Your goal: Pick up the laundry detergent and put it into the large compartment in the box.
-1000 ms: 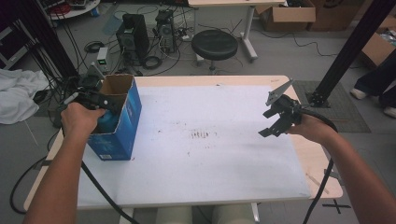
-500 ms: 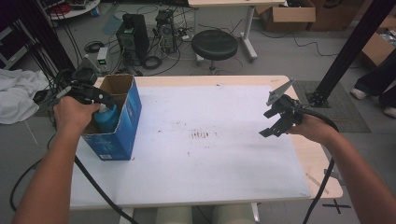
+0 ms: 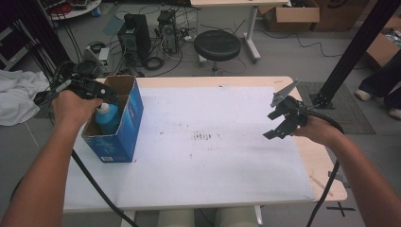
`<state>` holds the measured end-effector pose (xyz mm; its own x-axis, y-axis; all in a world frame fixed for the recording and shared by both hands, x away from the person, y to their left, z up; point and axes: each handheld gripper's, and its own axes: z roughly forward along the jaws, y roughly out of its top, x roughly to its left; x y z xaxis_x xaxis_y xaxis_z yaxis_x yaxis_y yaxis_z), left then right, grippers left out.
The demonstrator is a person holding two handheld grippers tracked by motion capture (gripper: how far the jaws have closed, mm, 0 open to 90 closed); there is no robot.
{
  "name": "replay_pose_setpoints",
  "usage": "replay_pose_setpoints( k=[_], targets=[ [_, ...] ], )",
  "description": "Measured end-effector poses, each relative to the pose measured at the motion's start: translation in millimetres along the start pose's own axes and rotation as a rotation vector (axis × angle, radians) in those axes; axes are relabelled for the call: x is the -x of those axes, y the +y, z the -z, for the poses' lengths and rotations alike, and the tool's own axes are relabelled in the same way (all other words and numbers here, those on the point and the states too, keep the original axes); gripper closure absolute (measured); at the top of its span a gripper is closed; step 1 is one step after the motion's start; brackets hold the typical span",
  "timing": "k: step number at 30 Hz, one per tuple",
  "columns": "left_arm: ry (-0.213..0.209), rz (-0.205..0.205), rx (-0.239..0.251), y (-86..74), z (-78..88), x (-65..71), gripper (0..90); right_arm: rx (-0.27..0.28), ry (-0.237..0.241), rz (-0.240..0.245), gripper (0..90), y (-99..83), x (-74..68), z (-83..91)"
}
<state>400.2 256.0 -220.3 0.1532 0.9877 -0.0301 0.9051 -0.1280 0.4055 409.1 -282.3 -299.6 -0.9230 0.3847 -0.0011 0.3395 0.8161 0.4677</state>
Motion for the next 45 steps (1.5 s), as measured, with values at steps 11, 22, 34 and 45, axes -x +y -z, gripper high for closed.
replay_pose_setpoints(
  k=[11, 22, 34, 45],
  targets=[
    [-0.038, -0.085, 0.035, 3.8, 11.0, 24.0, 21.8, -0.001, -0.003, 0.004, 17.0, 0.1, -1.9, 1.3],
    [-0.077, -0.234, 0.037, 10.5, 13.5, 55.6, 21.1, -0.004, 0.000, 0.007, 17.0, 2.5, -4.5, 1.4],
    [-0.122, -0.440, 0.010, 17.1, 3.6, 100.4, 21.0, -0.015, 0.009, 0.009, 17.0, 6.9, -6.9, 0.5],
    [-0.177, -0.630, -0.046, 22.4, -12.6, 144.2, 20.8, -0.022, 0.011, 0.006, 17.0, 7.8, -6.9, -0.8]
  ],
)
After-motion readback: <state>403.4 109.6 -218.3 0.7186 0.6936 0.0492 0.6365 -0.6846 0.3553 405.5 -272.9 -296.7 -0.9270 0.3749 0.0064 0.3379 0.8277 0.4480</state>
